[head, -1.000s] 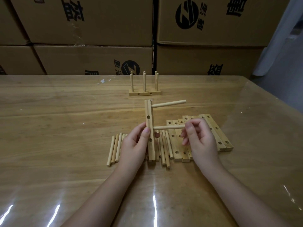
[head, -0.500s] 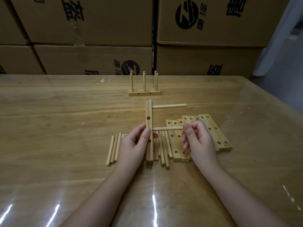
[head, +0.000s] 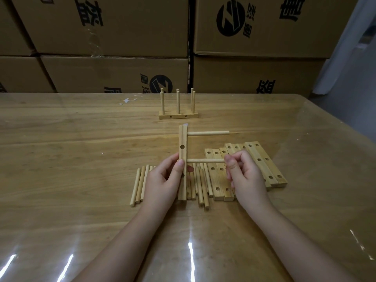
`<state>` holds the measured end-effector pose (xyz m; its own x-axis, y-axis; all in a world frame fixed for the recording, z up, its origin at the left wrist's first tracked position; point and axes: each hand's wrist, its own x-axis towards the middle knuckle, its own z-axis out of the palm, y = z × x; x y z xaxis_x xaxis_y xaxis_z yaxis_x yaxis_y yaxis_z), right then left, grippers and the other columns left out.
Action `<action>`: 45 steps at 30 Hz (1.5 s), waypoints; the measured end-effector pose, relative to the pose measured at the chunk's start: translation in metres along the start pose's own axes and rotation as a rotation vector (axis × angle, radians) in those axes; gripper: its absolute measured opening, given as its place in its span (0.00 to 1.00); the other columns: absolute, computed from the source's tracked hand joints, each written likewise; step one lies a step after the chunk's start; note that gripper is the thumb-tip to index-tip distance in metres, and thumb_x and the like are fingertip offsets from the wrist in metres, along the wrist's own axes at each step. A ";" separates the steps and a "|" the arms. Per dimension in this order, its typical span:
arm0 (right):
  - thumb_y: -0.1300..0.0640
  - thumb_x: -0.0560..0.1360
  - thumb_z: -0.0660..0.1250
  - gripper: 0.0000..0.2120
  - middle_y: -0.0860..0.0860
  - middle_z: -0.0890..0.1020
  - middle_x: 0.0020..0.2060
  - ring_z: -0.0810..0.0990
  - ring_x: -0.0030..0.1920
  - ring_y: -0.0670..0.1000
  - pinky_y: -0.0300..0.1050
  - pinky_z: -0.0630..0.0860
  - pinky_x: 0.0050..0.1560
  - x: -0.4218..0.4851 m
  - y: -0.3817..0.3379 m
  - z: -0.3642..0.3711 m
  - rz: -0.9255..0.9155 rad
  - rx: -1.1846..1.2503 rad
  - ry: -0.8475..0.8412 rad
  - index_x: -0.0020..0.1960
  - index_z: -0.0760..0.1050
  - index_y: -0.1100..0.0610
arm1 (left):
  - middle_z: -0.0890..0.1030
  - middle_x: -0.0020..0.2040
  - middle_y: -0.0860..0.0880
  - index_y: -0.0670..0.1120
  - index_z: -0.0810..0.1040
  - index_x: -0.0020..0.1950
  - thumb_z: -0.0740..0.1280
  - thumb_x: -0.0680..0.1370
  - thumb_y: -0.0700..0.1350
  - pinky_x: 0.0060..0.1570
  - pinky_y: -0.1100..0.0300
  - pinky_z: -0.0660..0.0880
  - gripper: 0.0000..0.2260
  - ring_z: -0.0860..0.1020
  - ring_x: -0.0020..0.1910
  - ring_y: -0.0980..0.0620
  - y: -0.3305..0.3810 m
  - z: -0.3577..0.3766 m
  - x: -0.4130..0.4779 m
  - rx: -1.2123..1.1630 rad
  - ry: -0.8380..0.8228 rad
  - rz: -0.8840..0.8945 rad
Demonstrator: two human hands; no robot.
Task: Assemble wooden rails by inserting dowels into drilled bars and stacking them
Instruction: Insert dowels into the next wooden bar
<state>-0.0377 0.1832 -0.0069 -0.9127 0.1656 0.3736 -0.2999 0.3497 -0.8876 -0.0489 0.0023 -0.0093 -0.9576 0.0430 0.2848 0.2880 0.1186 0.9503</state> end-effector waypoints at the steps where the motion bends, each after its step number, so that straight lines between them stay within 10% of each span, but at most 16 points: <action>1: 0.45 0.74 0.58 0.11 0.45 0.72 0.25 0.68 0.25 0.43 0.39 0.66 0.25 0.000 0.000 0.000 -0.003 0.000 0.004 0.39 0.70 0.51 | 0.85 0.44 0.58 0.58 0.77 0.56 0.63 0.80 0.43 0.45 0.66 0.78 0.11 0.82 0.45 0.60 0.000 0.000 0.000 0.004 -0.002 0.001; 28: 0.43 0.74 0.57 0.14 0.44 0.68 0.23 0.64 0.24 0.42 0.35 0.61 0.23 -0.003 -0.004 0.001 -0.023 -0.034 0.010 0.38 0.68 0.52 | 0.85 0.42 0.55 0.57 0.78 0.56 0.62 0.80 0.45 0.42 0.64 0.79 0.10 0.83 0.41 0.58 -0.002 0.001 0.000 -0.014 0.019 -0.015; 38: 0.27 0.69 0.55 0.29 0.46 0.73 0.27 0.69 0.27 0.44 0.38 0.68 0.27 -0.007 -0.008 0.002 -0.032 0.208 -0.023 0.42 0.71 0.54 | 0.85 0.42 0.48 0.48 0.80 0.54 0.57 0.82 0.43 0.36 0.61 0.79 0.12 0.82 0.37 0.54 -0.002 0.003 0.003 -0.143 -0.011 -0.064; 45: 0.33 0.65 0.63 0.15 0.39 0.75 0.40 0.74 0.42 0.38 0.32 0.73 0.41 -0.007 -0.001 0.003 -0.072 -0.325 -0.376 0.45 0.68 0.40 | 0.85 0.43 0.44 0.45 0.80 0.55 0.58 0.82 0.45 0.33 0.56 0.79 0.12 0.82 0.36 0.52 -0.001 -0.001 0.006 -0.291 0.036 -0.148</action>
<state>-0.0318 0.1785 -0.0096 -0.9477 -0.1920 0.2550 -0.3183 0.6274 -0.7107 -0.0548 0.0015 -0.0084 -0.9901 0.0109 0.1398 0.1360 -0.1681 0.9763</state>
